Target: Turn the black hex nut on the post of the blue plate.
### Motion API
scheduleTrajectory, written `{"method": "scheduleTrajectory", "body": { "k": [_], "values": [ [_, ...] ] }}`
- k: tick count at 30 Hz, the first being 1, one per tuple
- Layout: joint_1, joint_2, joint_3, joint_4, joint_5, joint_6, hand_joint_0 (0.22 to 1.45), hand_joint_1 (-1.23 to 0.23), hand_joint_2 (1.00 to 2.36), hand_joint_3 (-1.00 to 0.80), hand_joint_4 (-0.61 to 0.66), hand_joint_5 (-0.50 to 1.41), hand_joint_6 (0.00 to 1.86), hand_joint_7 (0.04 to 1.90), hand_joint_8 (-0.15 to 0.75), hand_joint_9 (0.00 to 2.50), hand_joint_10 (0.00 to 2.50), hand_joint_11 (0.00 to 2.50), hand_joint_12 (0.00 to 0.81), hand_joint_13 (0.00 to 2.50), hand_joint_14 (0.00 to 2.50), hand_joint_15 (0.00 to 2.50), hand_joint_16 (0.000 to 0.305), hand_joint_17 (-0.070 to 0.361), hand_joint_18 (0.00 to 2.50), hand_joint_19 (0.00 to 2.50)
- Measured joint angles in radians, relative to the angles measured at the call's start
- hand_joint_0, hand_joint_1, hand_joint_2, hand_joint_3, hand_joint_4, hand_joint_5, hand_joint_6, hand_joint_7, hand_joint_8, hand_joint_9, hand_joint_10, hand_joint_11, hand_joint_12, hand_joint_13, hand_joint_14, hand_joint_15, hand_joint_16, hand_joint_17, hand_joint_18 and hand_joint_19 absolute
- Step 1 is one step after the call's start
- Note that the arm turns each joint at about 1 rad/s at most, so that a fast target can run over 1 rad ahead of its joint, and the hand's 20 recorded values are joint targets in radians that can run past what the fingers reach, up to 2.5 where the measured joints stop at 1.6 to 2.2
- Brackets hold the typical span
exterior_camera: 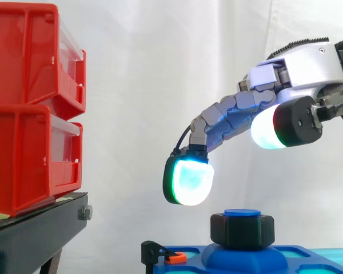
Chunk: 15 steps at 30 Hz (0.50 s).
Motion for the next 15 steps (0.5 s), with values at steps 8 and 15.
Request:
{"method": "scheduleTrajectory", "body": {
  "k": [8, 15],
  "values": [
    [0.049, 0.000, -0.019, 0.024, 0.044, 0.000, 0.48, -0.28, 1.00, -0.50, 0.26, -0.18, 0.50, 0.83, 0.307, 0.41, 0.00, 0.00, 0.414, 0.36, 0.00, 0.06, 0.052, 0.118, 0.24, 0.21],
    [0.071, -0.001, -0.043, 0.062, 0.058, 0.004, 0.48, -0.28, 1.00, -0.50, 0.26, -0.18, 0.50, 0.83, 0.307, 0.41, 0.00, 0.00, 0.414, 0.36, 0.00, 0.07, 0.052, 0.118, 0.24, 0.21]
  ]
}}
